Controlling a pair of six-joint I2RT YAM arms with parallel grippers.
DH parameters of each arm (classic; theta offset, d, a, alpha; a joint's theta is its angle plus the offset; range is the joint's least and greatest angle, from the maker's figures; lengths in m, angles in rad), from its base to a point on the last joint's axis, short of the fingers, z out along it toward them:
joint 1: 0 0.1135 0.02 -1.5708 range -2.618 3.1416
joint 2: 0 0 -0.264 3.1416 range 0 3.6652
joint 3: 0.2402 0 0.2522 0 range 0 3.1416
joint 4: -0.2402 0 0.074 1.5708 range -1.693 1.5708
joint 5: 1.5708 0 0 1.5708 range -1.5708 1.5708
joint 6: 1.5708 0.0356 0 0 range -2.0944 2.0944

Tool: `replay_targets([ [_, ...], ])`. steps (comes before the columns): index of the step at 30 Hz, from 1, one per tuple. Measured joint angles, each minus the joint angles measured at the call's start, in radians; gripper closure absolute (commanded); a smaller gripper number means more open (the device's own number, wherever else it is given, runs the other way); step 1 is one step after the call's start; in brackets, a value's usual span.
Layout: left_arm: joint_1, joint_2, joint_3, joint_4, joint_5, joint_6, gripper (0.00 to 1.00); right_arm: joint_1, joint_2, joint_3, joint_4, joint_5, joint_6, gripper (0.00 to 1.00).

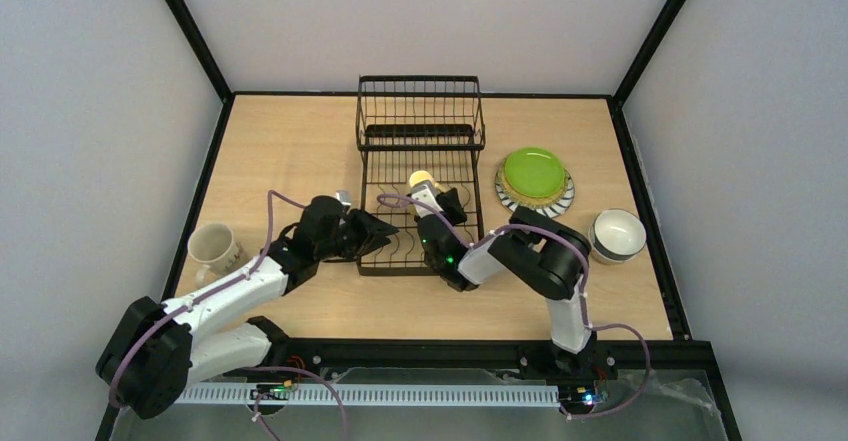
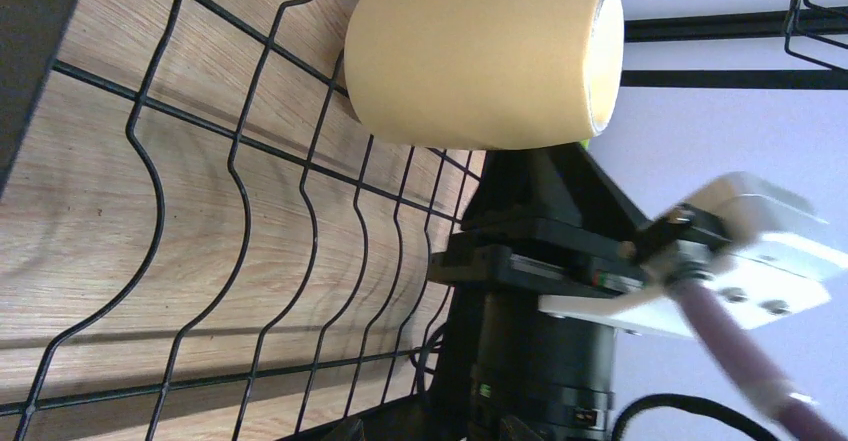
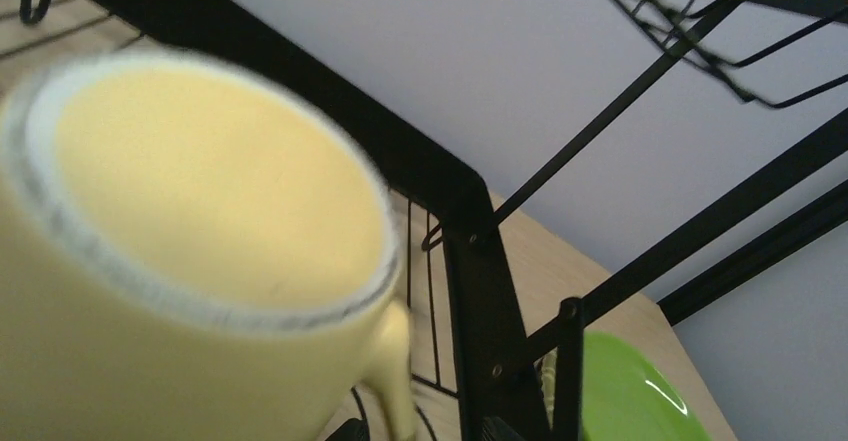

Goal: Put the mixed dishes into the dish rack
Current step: Turn the cup upside down over the dish rack.

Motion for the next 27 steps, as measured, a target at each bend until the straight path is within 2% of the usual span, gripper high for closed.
replay_targets([
  [13, 0.011, 0.001, 0.056, -0.092, 0.0, -0.006, 0.25, 0.0, -0.204, 0.043, -0.283, -0.003, 0.14, 0.32],
  [20, 0.011, 0.056, 0.102, -0.107, 0.0, -0.007, 0.27, 0.0, -0.308, 0.049, -0.455, -0.004, 0.253, 0.32],
  [24, 0.01, 0.095, 0.105, -0.106, 0.0, -0.008, 0.29, 0.0, -0.343, 0.049, -0.565, -0.003, 0.323, 0.32],
  [27, 0.002, 0.14, 0.119, -0.105, -0.005, -0.007, 0.37, 0.0, -0.391, 0.049, -0.647, -0.001, 0.371, 0.34],
])
